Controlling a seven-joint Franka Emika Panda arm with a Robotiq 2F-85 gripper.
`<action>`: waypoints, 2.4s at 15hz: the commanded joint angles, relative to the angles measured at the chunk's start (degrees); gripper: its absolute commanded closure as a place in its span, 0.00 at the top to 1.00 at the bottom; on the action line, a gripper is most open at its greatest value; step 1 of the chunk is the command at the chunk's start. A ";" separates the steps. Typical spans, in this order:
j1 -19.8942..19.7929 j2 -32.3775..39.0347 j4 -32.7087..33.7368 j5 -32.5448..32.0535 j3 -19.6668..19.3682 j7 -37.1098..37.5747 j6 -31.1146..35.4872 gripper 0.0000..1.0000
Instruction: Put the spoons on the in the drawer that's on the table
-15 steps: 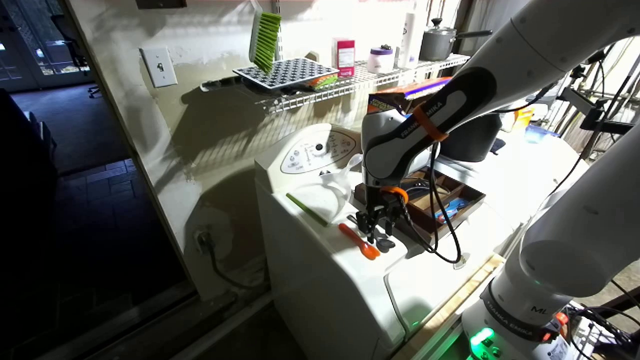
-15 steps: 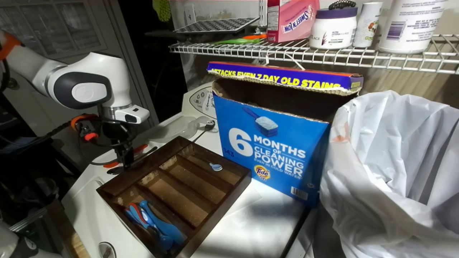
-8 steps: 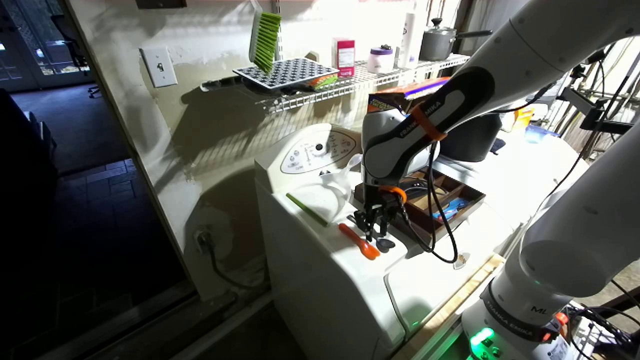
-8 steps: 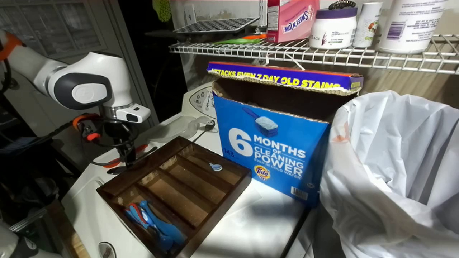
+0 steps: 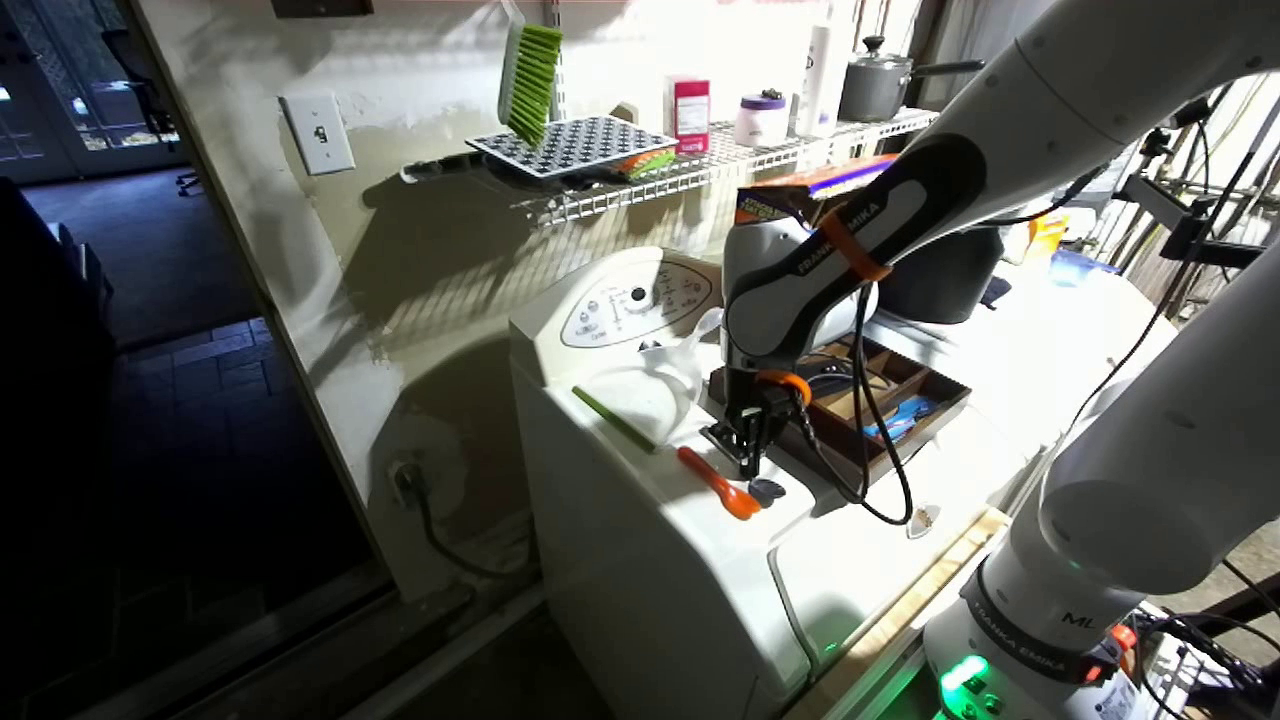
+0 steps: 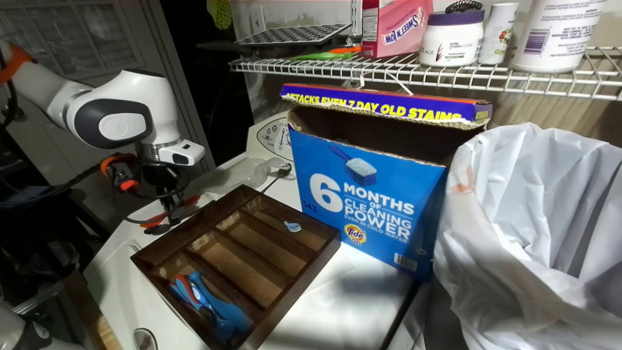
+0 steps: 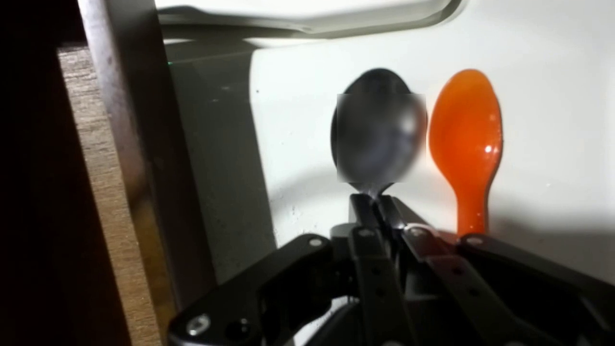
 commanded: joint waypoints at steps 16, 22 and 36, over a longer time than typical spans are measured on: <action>-3.50 -8.17 5.15 -4.38 -1.51 -0.85 -10.42 0.02; -3.89 -8.56 6.26 -3.57 -1.86 -1.56 -11.26 0.07; -6.56 -12.34 4.97 -8.39 -5.22 -9.41 -16.78 0.02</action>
